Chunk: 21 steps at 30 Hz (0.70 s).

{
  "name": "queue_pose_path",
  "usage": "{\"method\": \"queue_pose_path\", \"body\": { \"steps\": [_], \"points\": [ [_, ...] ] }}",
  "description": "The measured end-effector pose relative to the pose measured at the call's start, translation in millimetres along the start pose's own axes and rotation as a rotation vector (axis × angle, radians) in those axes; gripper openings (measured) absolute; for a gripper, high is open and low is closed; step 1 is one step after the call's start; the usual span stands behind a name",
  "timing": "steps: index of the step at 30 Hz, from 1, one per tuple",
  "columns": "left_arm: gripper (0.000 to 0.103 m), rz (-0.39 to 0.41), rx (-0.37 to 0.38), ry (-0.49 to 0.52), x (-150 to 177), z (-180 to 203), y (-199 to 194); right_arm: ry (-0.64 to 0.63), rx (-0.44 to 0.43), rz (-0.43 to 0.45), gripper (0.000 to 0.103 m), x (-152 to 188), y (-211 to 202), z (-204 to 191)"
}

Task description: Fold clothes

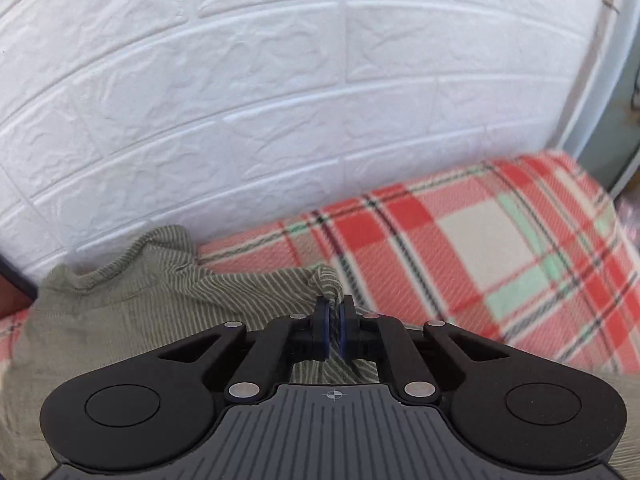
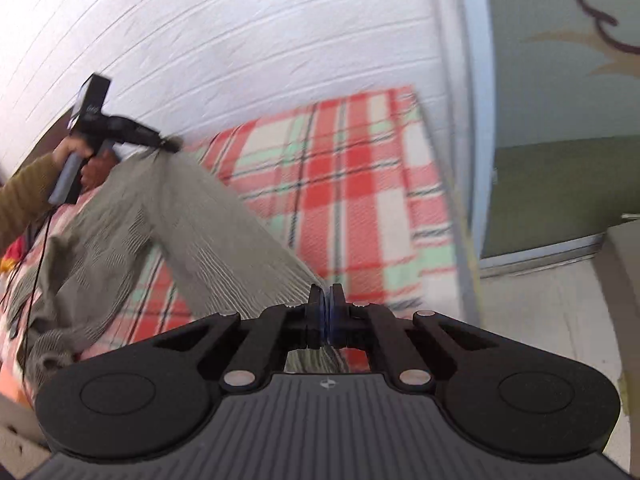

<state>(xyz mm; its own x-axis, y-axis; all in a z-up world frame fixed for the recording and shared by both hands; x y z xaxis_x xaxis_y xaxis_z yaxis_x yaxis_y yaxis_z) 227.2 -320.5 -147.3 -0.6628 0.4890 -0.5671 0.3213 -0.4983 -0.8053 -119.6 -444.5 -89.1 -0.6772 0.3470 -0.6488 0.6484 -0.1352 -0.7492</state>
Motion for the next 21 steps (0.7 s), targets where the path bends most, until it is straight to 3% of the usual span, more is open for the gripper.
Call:
{"method": "queue_pose_path", "body": {
  "steps": [10, 11, 12, 13, 14, 15, 16, 17, 19, 21],
  "points": [
    [0.001, 0.041, -0.011, -0.083, -5, 12, 48, 0.081, 0.106, -0.073, 0.002, 9, 43, 50],
    [0.011, 0.038, -0.004, -0.071, -5, 12, 48, 0.094, 0.105, -0.087, 0.002, 12, 47, 52],
    [0.032, 0.036, 0.005, -0.061, -5, 13, 46, 0.105, 0.104, -0.097, 0.002, 15, 50, 54],
    [0.036, 0.04, 0.014, -0.06, -7, 12, 41, 0.105, 0.103, -0.089, 0.003, 15, 49, 54],
    [0.051, 0.053, 0.02, -0.065, -11, 9, 34, 0.104, 0.107, -0.084, 0.005, 14, 46, 55],
    [0.061, 0.071, 0.028, -0.075, -15, 6, 25, 0.099, 0.116, -0.078, 0.017, 12, 43, 55],
    [0.063, 0.097, 0.044, -0.091, -21, 1, 12, 0.09, 0.13, -0.063, 0.029, 8, 40, 54],
    [0.062, 0.123, 0.065, -0.105, -27, -3, -2, 0.08, 0.144, -0.048, 0.032, 5, 36, 53],
    [0.064, 0.165, 0.074, -0.097, -36, -12, -30, 0.07, 0.136, -0.013, 0.033, -4, 27, 44],
    [0.073, 0.195, 0.022, -0.053, -39, -29, -56, 0.052, 0.085, 0.035, 0.034, -18, 17, 23]
  ]
}}
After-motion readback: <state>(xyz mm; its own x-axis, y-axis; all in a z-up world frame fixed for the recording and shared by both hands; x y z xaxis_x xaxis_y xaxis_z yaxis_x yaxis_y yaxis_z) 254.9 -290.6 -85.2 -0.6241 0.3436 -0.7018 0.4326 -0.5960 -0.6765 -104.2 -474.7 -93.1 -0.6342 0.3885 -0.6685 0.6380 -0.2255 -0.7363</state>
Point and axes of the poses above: each gripper's, at about its wrist camera, not at the fingertips, and y roughly the way its jaws point, z to its right, x to its underside, the point moved 10 cm from there along y, roughly the way its jaws point, and after that the axes turned 15 degrees about x, right-handed, at the moved point
